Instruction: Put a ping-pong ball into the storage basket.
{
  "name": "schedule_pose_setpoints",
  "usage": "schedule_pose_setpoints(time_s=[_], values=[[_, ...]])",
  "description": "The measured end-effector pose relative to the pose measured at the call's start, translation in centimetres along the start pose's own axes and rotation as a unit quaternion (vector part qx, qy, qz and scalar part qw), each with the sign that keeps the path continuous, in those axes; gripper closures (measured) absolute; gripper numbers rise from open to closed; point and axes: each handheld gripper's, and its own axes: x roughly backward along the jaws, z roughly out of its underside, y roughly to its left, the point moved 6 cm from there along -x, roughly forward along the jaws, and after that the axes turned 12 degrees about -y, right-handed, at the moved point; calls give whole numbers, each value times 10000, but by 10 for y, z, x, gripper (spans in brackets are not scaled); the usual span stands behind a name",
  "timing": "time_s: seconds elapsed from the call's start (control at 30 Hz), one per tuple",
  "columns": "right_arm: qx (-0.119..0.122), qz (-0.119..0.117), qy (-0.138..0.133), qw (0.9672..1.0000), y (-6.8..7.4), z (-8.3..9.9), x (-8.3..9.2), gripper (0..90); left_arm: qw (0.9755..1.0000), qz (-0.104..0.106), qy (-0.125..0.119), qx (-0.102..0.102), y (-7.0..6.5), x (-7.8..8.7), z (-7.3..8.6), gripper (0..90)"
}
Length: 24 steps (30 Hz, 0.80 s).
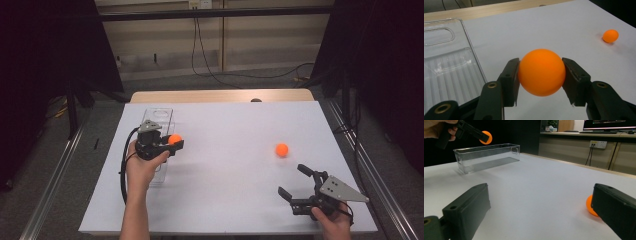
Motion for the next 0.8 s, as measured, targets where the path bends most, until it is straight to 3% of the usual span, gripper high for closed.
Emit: schedule_pose_setpoints(time_s=[0.8], values=[[-1, -6, -1, 10000, 0, 0, 0, 16, 9997, -255, 32, -9, 13, 4, 5, 508]])
